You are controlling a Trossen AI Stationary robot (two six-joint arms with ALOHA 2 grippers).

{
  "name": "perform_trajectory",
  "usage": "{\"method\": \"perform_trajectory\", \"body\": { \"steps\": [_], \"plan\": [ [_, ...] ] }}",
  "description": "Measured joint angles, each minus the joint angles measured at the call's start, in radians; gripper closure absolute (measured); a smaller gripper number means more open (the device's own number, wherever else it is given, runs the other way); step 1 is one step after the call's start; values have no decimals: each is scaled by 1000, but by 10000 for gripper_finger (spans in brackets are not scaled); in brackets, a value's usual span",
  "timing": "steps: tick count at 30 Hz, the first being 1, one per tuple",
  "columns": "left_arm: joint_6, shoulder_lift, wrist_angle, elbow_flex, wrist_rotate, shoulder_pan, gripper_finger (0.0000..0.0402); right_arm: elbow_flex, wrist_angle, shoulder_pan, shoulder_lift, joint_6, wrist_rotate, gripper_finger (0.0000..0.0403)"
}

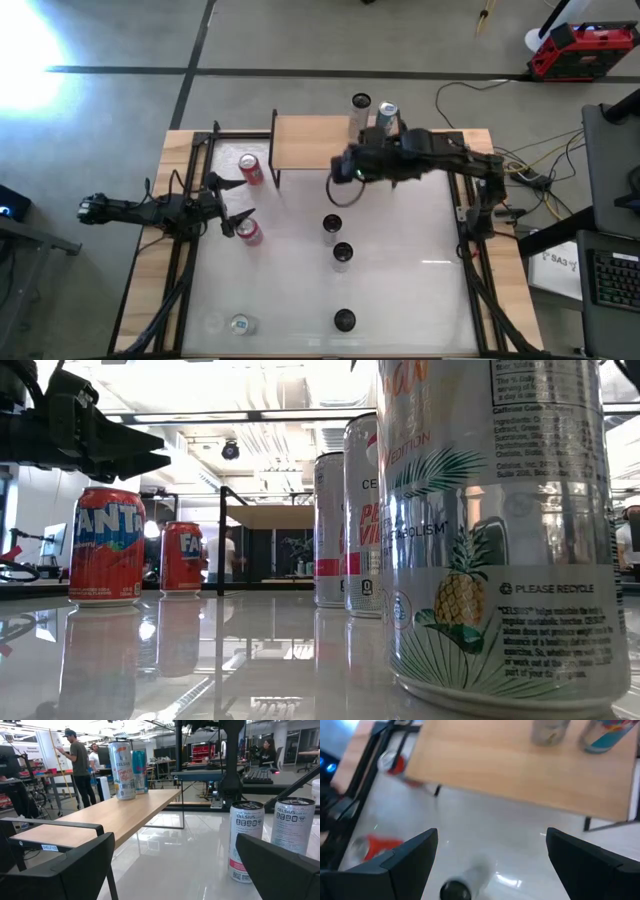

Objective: Place canned beverage on shelf
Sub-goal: Put the bottom white pink soda can on the shelf

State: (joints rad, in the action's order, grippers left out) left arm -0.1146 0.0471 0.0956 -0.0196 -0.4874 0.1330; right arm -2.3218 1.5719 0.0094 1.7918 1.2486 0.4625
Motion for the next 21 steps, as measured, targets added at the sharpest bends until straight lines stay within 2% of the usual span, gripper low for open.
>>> {"method": "perform_trajectory", "body": {
  "steps": [5,10,15,21],
  "plan": [
    [0,0,0,0,0,0,2,7,-2,123,-5,35,0,49],
    [0,0,0,0,0,0,2,72,-2,228,18,75,8,49],
    [0,1,0,0,0,0,2,141,-12,280,44,230,42,49],
    [0,2,0,0,0,0,2,183,-96,327,90,363,-29,49]
  ]
}}
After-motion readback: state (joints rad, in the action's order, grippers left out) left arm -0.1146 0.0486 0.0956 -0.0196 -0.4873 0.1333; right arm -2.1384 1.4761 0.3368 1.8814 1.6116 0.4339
